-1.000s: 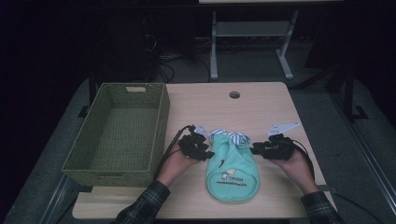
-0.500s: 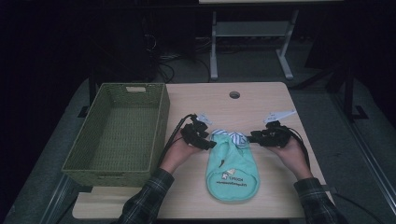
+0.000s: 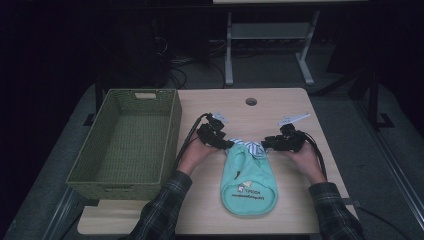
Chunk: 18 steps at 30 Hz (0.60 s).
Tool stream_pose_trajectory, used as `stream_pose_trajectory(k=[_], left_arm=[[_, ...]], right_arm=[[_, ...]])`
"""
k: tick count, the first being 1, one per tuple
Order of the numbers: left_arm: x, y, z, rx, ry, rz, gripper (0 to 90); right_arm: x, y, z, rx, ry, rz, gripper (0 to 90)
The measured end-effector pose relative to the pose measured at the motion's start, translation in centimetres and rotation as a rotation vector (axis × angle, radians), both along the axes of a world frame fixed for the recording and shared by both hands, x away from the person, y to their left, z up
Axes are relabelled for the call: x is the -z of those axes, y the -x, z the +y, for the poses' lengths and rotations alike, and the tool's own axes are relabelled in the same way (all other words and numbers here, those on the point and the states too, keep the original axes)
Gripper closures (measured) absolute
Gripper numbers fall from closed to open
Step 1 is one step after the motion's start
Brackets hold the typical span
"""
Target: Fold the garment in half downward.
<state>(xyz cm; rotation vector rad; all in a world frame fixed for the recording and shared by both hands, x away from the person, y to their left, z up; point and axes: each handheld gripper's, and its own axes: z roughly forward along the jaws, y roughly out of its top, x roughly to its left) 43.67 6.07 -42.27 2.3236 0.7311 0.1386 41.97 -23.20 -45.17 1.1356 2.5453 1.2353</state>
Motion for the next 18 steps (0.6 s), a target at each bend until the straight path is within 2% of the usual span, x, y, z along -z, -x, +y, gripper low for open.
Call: stream_pose_trajectory(k=[3,5,8,12,13,14,18], left_arm=[[0.2,-0.4,-0.4,-0.012,0.008,0.007,43.9],[0.5,-1.0,-0.7,-0.004,-0.011,0.015,44.1],[1.0,-1.4,-1.0,-0.008,-0.016,0.024,44.8],[2.2,-1.9,-1.5,-0.003,-0.06,0.038,45.7],[2.2,-1.9,-1.5,-0.003,-0.06,0.038,46.0],[2.6,-2.1,-1.4,0.012,-0.094,0.043,46.1],[3.2,-2.1,-1.6,0.014,-0.115,0.05,46.7]], right_arm=[[0.4,-0.2,0.0,0.002,-0.005,0.01,66.1],[0.7,-0.4,0.0,0.001,-0.01,0.008,66.1],[0.7,-0.4,0.0,0.0,-0.023,0.009,66.1],[0.8,-0.4,0.3,-0.015,-0.027,0.012,65.8],[0.8,-0.4,0.3,-0.015,-0.027,0.012,65.8],[1.0,-0.4,0.5,-0.02,-0.012,0.015,65.8],[1.5,-0.5,0.9,-0.03,0.012,0.025,65.6]])
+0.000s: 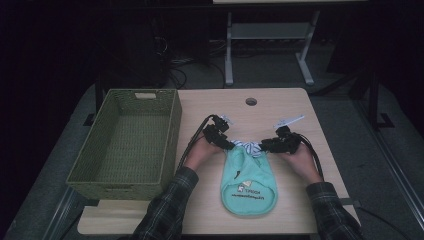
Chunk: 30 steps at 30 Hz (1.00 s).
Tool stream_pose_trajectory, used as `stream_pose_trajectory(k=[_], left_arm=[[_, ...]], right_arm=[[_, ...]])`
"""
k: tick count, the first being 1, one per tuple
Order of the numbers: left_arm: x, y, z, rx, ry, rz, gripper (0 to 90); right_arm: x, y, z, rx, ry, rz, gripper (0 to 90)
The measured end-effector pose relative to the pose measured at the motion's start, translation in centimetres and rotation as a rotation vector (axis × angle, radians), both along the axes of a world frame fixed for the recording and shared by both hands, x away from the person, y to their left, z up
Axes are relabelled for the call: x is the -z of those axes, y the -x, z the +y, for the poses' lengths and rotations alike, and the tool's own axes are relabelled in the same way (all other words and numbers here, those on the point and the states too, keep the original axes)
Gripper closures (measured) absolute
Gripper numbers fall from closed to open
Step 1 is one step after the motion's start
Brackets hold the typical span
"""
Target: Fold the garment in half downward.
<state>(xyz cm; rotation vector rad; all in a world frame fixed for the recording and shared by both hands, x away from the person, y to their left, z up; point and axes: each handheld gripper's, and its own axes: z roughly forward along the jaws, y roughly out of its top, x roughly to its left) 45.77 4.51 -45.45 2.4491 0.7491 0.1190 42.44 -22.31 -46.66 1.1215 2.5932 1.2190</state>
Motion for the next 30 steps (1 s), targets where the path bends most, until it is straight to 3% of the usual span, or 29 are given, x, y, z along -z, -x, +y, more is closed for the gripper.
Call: stream_pose_trajectory(k=[4,10,13,16,21,24,30], left_arm=[[0.0,0.1,-0.1,0.021,-0.02,-0.018,49.3],[-0.1,0.3,-0.2,0.044,-0.019,-0.019,62.6],[-0.1,0.2,-0.1,0.063,-0.004,-0.001,75.1],[0.0,0.3,-0.1,0.056,0.02,0.014,82.6],[-0.1,0.4,0.0,0.056,0.008,0.002,85.0],[-0.7,0.6,0.4,0.04,0.054,-0.029,85.4],[-2.0,1.1,0.4,0.052,0.061,-0.081,85.3]], right_arm=[[0.2,0.1,0.3,-0.015,0.035,-0.009,66.1],[0.2,0.4,0.8,-0.027,0.09,-0.046,71.6],[0.4,0.2,0.6,-0.027,0.055,-0.002,80.2],[0.4,0.0,0.4,-0.031,0.05,0.014,84.7],[0.1,0.2,0.7,-0.029,0.065,0.011,87.3],[-0.1,0.2,0.4,-0.034,0.067,0.001,87.7],[-1.0,0.3,0.0,-0.027,0.045,-0.002,87.7]])
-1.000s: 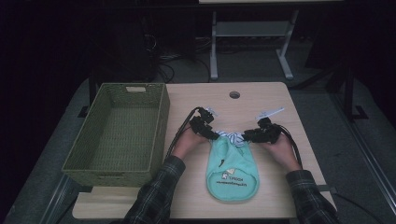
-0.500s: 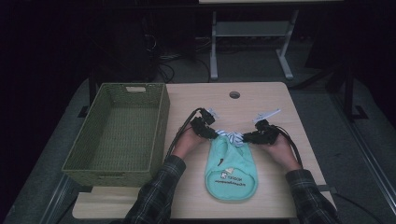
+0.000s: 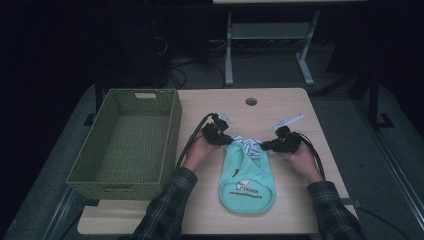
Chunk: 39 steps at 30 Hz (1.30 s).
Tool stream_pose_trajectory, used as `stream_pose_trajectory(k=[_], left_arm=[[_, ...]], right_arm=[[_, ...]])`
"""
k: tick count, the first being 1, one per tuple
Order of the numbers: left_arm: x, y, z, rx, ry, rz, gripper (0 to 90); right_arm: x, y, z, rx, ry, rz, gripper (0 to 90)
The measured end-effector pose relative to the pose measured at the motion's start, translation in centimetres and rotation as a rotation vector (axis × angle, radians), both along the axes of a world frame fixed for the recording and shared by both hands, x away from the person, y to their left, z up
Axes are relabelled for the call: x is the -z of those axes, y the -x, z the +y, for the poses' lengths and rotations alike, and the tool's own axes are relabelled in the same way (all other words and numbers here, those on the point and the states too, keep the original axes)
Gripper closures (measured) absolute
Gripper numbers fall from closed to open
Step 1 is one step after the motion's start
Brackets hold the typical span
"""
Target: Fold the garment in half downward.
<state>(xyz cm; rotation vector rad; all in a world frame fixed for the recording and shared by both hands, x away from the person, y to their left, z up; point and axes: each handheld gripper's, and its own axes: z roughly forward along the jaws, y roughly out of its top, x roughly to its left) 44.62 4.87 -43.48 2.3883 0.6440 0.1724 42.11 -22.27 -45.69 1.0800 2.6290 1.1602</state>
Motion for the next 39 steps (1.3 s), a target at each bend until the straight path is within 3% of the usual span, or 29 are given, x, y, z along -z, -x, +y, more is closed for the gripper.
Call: stream_pose_trajectory(k=[6,19,20,23,27,32,35,39], left_arm=[[-1.9,0.5,0.2,-0.004,0.029,-0.071,85.2],[-5.4,0.8,0.3,0.015,0.05,-0.157,85.1],[-6.0,0.8,0.4,0.012,0.064,-0.173,85.0],[-6.6,0.8,0.4,0.016,0.056,-0.192,84.9],[-6.2,1.4,0.1,0.042,0.023,-0.257,84.7],[-4.2,2.4,0.6,0.06,0.038,-0.258,84.5],[-4.0,2.5,0.6,0.061,0.033,-0.258,84.5],[-5.5,2.0,0.8,0.033,0.068,-0.292,84.3]], right_arm=[[-2.4,0.0,-0.2,-0.001,-0.009,-0.046,87.5],[-5.4,-0.3,-0.2,-0.014,-0.004,-0.086,87.3],[-5.9,-0.2,-0.2,-0.019,-0.006,-0.127,87.3],[-7.1,-0.3,-0.2,-0.011,-0.011,-0.145,87.3],[-7.0,-0.1,0.0,-0.007,0.013,-0.178,87.2],[-4.4,0.9,0.4,-0.005,0.017,-0.192,87.2],[-4.0,1.2,0.6,0.001,0.021,-0.182,87.2],[-5.4,0.4,0.6,0.005,0.036,-0.219,87.2]])
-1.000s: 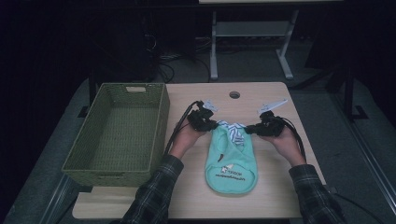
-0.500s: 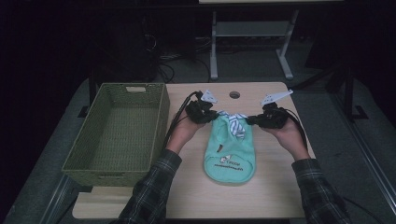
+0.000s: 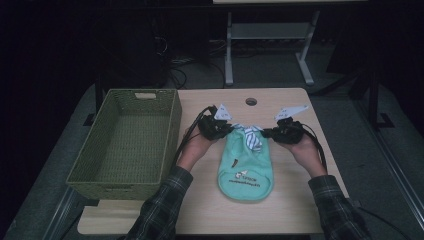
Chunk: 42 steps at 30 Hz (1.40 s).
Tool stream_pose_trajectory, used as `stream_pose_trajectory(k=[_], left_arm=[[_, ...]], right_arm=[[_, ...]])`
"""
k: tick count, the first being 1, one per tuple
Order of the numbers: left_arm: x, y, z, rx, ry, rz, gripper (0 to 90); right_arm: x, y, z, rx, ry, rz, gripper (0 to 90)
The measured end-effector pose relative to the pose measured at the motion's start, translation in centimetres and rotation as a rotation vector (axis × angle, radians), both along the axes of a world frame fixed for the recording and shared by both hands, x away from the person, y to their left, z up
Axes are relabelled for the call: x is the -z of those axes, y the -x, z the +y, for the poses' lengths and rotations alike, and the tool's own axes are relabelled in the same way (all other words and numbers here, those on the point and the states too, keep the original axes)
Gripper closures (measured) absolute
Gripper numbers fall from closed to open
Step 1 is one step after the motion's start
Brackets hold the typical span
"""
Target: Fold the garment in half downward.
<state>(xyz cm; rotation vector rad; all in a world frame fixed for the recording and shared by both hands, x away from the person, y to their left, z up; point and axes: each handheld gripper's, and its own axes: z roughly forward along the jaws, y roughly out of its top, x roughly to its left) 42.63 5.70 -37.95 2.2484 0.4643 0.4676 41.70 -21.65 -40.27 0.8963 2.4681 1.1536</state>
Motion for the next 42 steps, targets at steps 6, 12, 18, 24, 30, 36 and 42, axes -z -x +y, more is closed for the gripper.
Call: stream_pose_trajectory(k=[6,12,18,24,30,36,42], left_arm=[[2.2,1.0,0.0,0.016,-0.019,-0.008,84.5],[2.7,1.7,0.4,0.025,-0.015,-0.032,84.3],[1.0,2.1,0.3,0.028,0.017,-0.088,83.7],[1.1,4.0,0.1,0.06,0.009,-0.033,81.2],[1.7,5.2,0.1,0.087,0.014,0.043,78.5],[2.1,6.5,0.0,0.121,0.016,0.067,78.2],[2.5,7.5,0.0,0.136,0.003,0.081,78.0]], right_arm=[[1.4,0.6,0.4,0.018,0.014,-0.017,87.2],[2.4,1.3,0.6,0.012,0.003,-0.014,87.1],[0.6,1.0,0.4,0.023,-0.019,-0.069,86.4],[0.7,2.4,-0.2,0.008,-0.033,-0.073,85.2],[2.0,4.2,-0.7,-0.003,-0.051,-0.073,83.4],[2.2,5.5,-1.2,-0.018,-0.058,-0.068,81.7],[2.7,6.7,-1.7,-0.034,-0.059,-0.048,80.9]])
